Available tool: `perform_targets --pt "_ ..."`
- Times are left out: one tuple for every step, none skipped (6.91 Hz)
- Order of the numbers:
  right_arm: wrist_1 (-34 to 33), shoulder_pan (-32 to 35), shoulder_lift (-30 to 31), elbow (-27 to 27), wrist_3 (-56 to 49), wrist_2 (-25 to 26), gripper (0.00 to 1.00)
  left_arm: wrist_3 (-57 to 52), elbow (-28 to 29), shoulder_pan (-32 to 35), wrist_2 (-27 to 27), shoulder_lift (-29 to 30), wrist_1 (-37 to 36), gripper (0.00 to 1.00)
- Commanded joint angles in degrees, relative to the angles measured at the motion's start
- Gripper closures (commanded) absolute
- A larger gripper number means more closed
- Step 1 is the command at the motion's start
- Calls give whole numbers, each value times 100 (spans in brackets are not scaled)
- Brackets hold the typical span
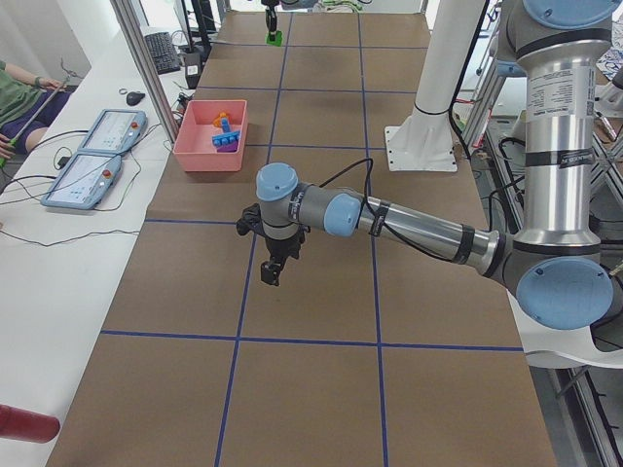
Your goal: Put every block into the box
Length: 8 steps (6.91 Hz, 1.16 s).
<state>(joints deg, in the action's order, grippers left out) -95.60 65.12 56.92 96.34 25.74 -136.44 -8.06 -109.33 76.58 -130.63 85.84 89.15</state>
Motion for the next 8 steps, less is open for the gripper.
perform_targets --pt "-170 -315 -1659 -1620 492 127 100 182 -1 -3 -68 38 15 0" --pt "-161 -385 -2145 -2210 563 144 100 182 8 -3 -68 47 15 0" --pt "-152 -499 -2576 -2704 607 353 100 182 16 -12 -68 47 15 0" --pt "-117 -639 -2981 -3291 617 642 100 182 17 -12 -68 55 15 0" --pt "92 -701 -3446 -4020 608 819 100 182 17 -12 -59 55 15 0" --pt "851 -789 -3685 -4714 608 952 100 182 8 -12 -68 55 15 0" --pt "1494 -851 -3818 -5278 617 1066 100 182 25 -12 -68 55 15 0" --pt "1909 -999 -4237 -6023 660 1424 100 182 25 -12 -68 55 15 0"
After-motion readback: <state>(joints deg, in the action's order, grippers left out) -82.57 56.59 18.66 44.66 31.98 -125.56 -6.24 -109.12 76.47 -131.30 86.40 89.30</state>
